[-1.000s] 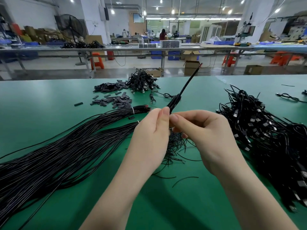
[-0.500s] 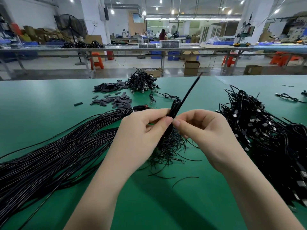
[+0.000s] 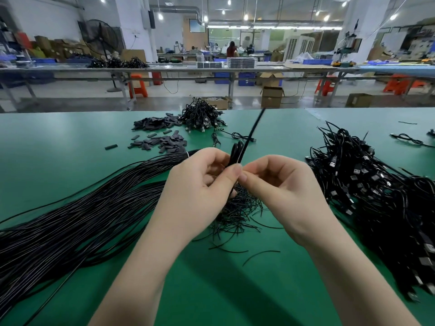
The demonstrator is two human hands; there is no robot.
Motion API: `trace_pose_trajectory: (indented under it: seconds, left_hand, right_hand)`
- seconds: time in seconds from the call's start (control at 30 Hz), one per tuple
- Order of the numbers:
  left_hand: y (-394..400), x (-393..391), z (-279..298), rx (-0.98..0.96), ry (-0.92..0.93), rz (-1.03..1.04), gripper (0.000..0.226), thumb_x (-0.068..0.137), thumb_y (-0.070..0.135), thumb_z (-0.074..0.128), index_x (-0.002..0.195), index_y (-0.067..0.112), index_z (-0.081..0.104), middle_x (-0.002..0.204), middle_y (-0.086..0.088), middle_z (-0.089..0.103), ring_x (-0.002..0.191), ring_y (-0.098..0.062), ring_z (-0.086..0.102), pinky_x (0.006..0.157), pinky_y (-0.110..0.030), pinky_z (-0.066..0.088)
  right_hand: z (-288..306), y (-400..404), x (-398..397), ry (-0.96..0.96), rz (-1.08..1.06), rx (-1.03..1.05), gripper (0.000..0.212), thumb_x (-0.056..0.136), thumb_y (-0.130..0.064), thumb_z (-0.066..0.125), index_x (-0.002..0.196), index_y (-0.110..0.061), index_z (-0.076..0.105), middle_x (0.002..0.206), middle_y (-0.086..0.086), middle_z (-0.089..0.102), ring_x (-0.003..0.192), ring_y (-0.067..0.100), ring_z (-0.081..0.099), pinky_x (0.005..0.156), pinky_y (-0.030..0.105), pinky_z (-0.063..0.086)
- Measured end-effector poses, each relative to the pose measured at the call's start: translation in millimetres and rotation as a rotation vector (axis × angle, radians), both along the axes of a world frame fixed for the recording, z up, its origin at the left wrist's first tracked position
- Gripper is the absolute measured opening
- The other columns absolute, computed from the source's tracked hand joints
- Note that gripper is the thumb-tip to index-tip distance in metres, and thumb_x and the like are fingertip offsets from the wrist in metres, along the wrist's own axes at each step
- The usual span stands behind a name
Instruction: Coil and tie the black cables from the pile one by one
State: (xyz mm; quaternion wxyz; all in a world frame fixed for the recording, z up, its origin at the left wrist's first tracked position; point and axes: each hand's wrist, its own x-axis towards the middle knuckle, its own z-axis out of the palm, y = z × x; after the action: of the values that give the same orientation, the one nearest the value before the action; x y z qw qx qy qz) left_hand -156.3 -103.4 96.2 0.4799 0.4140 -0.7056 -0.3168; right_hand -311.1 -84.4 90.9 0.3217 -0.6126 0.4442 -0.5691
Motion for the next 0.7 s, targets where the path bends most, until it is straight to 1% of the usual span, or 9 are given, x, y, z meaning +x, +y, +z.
trace_pose_trajectory:
  seconds: [0.1,0.17,0.23,0.33,0.4,0.47,0.53,0.6,0.7]
  left_hand:
    - [-0.6,2.4,2.5,0.129,0.075,-0.055,0.007,0.091,0.024,0.066,0.087,0.019,0.068,0.071,0.0,0.072,0.063,-0.014,0.072,0.068,-0.034,0.057]
    - [-0.5,3.3,4.1,0.184,0.107,-0.069,0.013,0.091,0.024,0.066,0.081,0.018,0.07,0.064,0.0,0.069,0.058,-0.014,0.07,0.061,-0.031,0.055]
    - [0.9,3.0,7.2,0.268,0.162,-0.101,0.02,0.09,0.024,0.066,0.072,0.019,0.071,0.06,0.002,0.067,0.052,-0.013,0.066,0.051,-0.023,0.051]
    - [2.4,3.2,10.9,0.409,0.189,-0.139,0.026,0.09,0.025,0.065,0.065,0.02,0.071,0.057,0.001,0.064,0.044,-0.011,0.059,0.042,-0.02,0.046]
    - [1.4,5.6,11.7,0.499,0.207,-0.163,0.024,0.088,0.024,0.066,0.065,0.019,0.071,0.057,0.0,0.062,0.042,-0.011,0.056,0.04,-0.019,0.043]
    - [-0.2,8.0,12.4,0.546,0.228,-0.173,0.024,0.085,0.023,0.068,0.062,0.019,0.072,0.056,0.0,0.06,0.041,-0.01,0.054,0.039,-0.018,0.042]
    - [-0.6,9.6,13.1,0.562,0.258,-0.192,0.019,0.079,0.024,0.071,0.061,0.02,0.073,0.056,0.0,0.06,0.04,-0.01,0.053,0.04,-0.017,0.042]
    - [-0.3,11.1,14.0,0.56,0.288,-0.249,0.013,0.071,0.03,0.072,0.064,0.019,0.074,0.057,0.001,0.06,0.042,-0.009,0.054,0.041,-0.017,0.043]
    - [0.3,11.8,14.1,0.556,0.325,-0.34,0.014,0.065,0.034,0.073,0.068,0.02,0.076,0.061,0.003,0.064,0.047,-0.009,0.059,0.046,-0.017,0.048]
  right_hand:
    - [1.1,1.1,-0.5,0.086,-0.02,-0.051,0.011,0.08,-0.014,0.077,0.072,-0.014,0.07,0.067,0.007,0.069,0.055,0.008,0.052,0.052,0.021,0.042]
    - [2.0,2.0,-2.4,0.188,-0.039,-0.124,0.013,0.08,-0.012,0.076,0.071,-0.014,0.068,0.064,0.0,0.068,0.054,0.002,0.052,0.053,0.014,0.04]
    - [3.9,2.9,-5.7,0.383,-0.086,-0.28,0.012,0.08,-0.007,0.076,0.073,-0.012,0.068,0.067,-0.005,0.064,0.062,0.004,0.055,0.059,0.01,0.04]
    - [3.1,2.4,-6.1,0.587,-0.164,-0.517,0.005,0.081,-0.004,0.073,0.077,-0.005,0.069,0.071,0.002,0.058,0.065,0.011,0.053,0.062,0.019,0.043]
    - [1.6,1.7,-2.7,0.747,-0.218,-0.67,0.003,0.079,0.0,0.071,0.076,0.0,0.068,0.07,0.008,0.056,0.063,0.025,0.054,0.061,0.03,0.044]
    - [-0.9,0.9,0.1,0.886,-0.26,-0.785,0.011,0.074,0.011,0.073,0.077,0.001,0.069,0.068,0.012,0.055,0.059,0.03,0.052,0.058,0.037,0.045]
    - [-1.4,0.0,0.2,0.903,-0.269,-0.823,0.017,0.072,0.016,0.073,0.08,0.001,0.07,0.069,0.013,0.056,0.059,0.03,0.052,0.056,0.038,0.047]
    - [-1.5,0.0,-1.4,0.834,-0.259,-0.818,0.012,0.076,0.013,0.07,0.081,0.001,0.071,0.069,0.013,0.058,0.06,0.031,0.054,0.059,0.037,0.046]
    - [1.2,1.2,-3.6,0.715,-0.239,-0.77,0.007,0.082,0.004,0.068,0.08,-0.001,0.073,0.07,0.012,0.059,0.063,0.031,0.056,0.063,0.031,0.045]
